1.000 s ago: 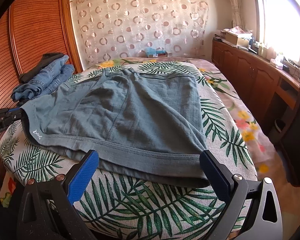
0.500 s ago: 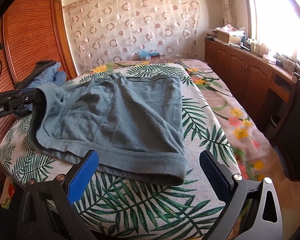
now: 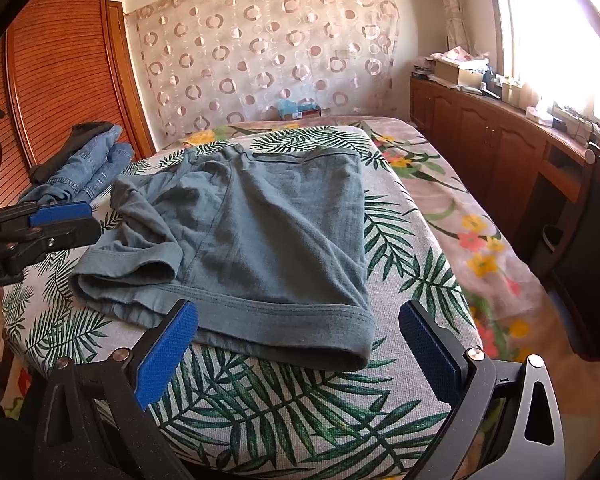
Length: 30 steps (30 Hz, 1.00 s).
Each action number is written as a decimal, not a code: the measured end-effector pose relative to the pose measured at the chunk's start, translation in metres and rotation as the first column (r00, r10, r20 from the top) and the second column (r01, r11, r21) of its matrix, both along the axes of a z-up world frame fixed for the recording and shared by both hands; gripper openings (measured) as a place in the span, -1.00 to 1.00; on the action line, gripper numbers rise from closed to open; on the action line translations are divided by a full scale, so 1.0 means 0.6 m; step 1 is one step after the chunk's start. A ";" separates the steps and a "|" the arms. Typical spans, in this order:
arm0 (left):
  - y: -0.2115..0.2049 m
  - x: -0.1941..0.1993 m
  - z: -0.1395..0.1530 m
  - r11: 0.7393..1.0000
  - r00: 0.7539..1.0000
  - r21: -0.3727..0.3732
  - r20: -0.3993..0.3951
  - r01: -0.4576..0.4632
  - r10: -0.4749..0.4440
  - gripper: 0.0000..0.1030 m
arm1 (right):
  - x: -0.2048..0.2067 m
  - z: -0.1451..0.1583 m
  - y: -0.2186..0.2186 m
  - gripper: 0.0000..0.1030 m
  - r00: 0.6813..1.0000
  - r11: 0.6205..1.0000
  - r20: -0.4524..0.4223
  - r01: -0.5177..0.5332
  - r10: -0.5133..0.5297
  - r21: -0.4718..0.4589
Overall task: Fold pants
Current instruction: 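Lift the held leg hem with the left tool, fold it over the other leg, release, then grasp the stacked leg hems with the right tool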
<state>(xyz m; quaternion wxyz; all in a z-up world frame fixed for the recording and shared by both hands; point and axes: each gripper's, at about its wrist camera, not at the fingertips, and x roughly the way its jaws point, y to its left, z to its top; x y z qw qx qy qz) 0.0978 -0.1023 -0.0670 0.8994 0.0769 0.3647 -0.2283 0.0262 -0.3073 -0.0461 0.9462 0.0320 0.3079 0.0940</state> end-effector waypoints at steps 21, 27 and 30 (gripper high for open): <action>0.120 -0.005 -0.060 0.986 0.986 0.012 -0.030 -0.165 0.165 0.52 | 0.087 -0.007 0.094 -0.16 0.964 0.965 -0.068 -0.260 0.258 -0.017; 0.129 -0.006 -0.063 0.985 0.984 0.006 -0.033 -0.173 0.173 0.52 | 0.112 -0.008 0.108 -0.46 0.955 0.959 -0.086 -0.285 0.282 -0.013; 0.131 -0.008 -0.063 0.985 0.984 0.006 -0.033 -0.175 0.175 0.52 | 0.116 -0.006 0.115 -0.84 0.951 0.954 -0.083 -0.300 0.299 -0.007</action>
